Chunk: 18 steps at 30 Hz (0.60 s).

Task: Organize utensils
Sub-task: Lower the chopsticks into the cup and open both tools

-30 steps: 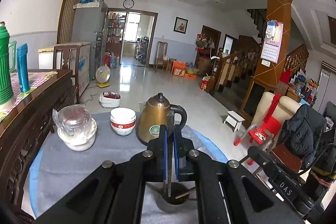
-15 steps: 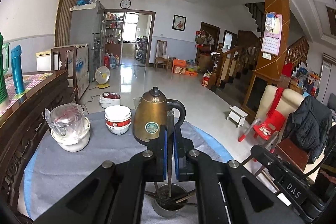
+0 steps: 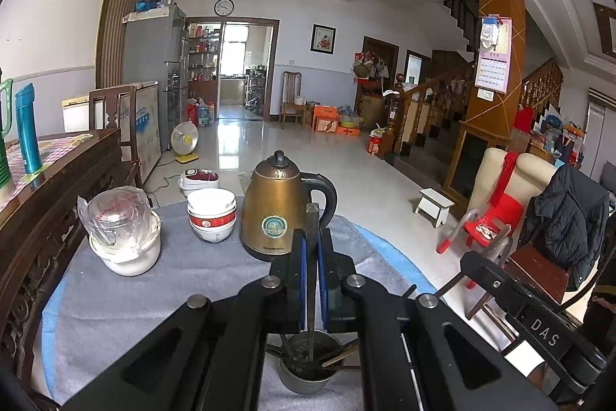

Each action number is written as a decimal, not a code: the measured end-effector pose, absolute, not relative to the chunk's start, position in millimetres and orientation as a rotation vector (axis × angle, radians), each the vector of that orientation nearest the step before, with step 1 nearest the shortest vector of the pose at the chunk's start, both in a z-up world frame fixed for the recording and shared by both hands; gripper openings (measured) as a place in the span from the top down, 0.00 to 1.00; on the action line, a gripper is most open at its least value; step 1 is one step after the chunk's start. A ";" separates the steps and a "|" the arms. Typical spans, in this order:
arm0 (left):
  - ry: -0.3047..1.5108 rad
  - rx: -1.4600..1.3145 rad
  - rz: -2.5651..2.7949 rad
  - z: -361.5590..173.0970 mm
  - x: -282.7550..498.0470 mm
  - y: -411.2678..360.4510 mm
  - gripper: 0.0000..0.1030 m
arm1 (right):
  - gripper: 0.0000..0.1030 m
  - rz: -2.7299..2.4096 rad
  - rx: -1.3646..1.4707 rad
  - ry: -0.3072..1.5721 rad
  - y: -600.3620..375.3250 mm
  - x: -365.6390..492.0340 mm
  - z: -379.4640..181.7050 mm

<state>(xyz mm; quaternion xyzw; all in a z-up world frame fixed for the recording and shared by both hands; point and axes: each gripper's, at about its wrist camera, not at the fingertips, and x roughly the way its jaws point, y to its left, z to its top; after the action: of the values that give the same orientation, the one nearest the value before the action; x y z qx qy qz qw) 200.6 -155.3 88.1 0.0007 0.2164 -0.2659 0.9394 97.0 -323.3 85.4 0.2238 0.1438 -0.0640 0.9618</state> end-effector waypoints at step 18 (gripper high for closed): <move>0.466 0.061 -0.502 69.1 196.7 -162.2 0.95 | 0.94 -0.147 0.475 0.329 -323.4 98.5 69.5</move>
<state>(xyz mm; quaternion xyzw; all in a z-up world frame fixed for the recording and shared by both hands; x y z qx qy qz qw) 196.7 -162.2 69.1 0.0297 0.2286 -0.2459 0.9415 98.5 -323.4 69.5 0.2341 0.1621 -0.0723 0.9559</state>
